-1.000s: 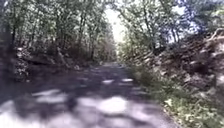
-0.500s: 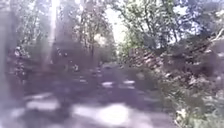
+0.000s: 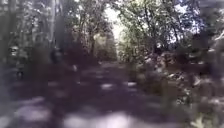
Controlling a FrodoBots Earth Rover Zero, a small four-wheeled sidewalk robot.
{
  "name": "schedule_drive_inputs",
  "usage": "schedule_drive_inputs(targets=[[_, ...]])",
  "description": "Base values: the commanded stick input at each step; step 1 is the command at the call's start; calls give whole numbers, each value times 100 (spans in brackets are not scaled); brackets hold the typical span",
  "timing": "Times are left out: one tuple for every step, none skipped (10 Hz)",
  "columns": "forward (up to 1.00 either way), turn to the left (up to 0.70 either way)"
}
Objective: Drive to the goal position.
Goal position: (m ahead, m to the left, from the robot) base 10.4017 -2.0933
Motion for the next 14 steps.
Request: schedule_drive_inputs(targets=[[45, 27], [45, 27], [45, 27], [45, 27], [45, 27], [45, 0], [45, 0], [45, 0], [45, 0], [45, 0], [45, 0], [45, 0], [45, 0], [45, 0]])
